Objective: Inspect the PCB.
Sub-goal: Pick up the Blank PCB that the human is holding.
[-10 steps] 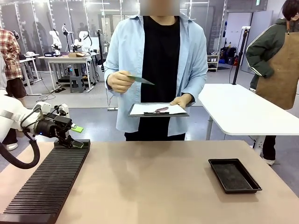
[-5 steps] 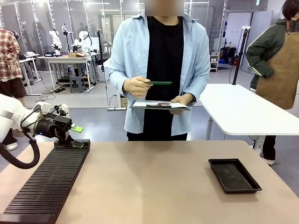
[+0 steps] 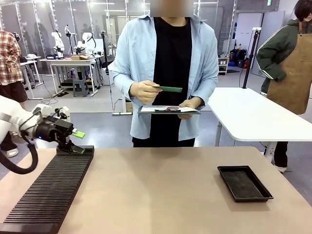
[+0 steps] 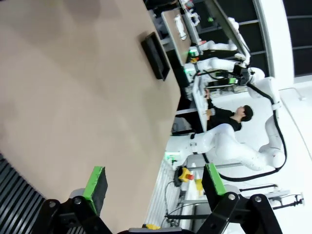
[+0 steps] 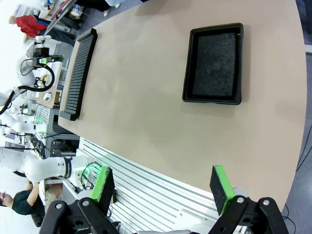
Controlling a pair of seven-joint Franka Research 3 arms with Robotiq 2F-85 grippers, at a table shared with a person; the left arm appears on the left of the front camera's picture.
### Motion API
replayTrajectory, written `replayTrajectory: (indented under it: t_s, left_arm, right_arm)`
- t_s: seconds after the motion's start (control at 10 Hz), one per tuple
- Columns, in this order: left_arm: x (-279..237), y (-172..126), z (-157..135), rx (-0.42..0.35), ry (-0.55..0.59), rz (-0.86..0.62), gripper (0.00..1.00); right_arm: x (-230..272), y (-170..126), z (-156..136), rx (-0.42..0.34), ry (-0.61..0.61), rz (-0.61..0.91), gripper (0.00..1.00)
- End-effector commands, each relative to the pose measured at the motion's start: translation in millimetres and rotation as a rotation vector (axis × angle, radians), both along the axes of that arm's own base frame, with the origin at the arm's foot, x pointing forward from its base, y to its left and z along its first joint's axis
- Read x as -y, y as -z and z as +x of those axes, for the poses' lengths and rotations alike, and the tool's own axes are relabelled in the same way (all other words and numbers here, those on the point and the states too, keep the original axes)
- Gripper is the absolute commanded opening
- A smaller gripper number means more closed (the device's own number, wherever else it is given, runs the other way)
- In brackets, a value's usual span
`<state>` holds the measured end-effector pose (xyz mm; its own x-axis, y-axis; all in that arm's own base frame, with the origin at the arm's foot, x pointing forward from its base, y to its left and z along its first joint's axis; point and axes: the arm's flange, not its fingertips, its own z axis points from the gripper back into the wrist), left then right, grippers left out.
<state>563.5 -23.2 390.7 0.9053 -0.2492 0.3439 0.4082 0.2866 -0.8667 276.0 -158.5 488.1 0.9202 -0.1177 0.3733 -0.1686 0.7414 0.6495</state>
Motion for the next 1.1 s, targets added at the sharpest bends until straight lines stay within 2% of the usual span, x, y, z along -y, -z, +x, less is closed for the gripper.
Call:
replayTrajectory:
  t_s: [0.0,0.2,0.3,0.4,0.5,0.8,1.0]
  left_arm:
    - [-29.9,-69.7,-52.3,0.11,-0.095,0.174,1.0]
    - [-61.2,-134.8,-111.9,0.209,-0.181,0.304,1.0]
    - [-76.9,-169.4,-150.5,0.272,-0.231,0.38,1.0]
    - [-90.1,-192.8,-181.3,0.331,-0.294,0.445,1.0]
    - [-100.6,-206.8,-211.5,0.357,-0.348,0.524,1.0]
    - [-118.6,-214.2,-282.6,0.426,-0.504,0.661,1.0]
    - [-121.3,-195.6,-301.1,0.412,-0.541,0.63,1.0]
  right_arm:
    - [1.7,-0.9,-0.5,0.01,-0.013,-0.001,1.0]
    - [1.7,-0.9,-0.5,0.01,-0.013,-0.001,1.0]
    - [1.7,-0.9,-0.5,0.01,-0.013,-0.001,1.0]
    - [1.7,-0.9,-0.5,0.01,-0.013,-0.001,1.0]
    - [1.7,-0.9,-0.5,0.01,-0.013,-0.001,1.0]
    - [1.7,-0.9,-0.5,0.01,-0.013,-0.001,1.0]
    - [1.7,-0.9,-0.5,0.01,-0.013,-0.001,1.0]
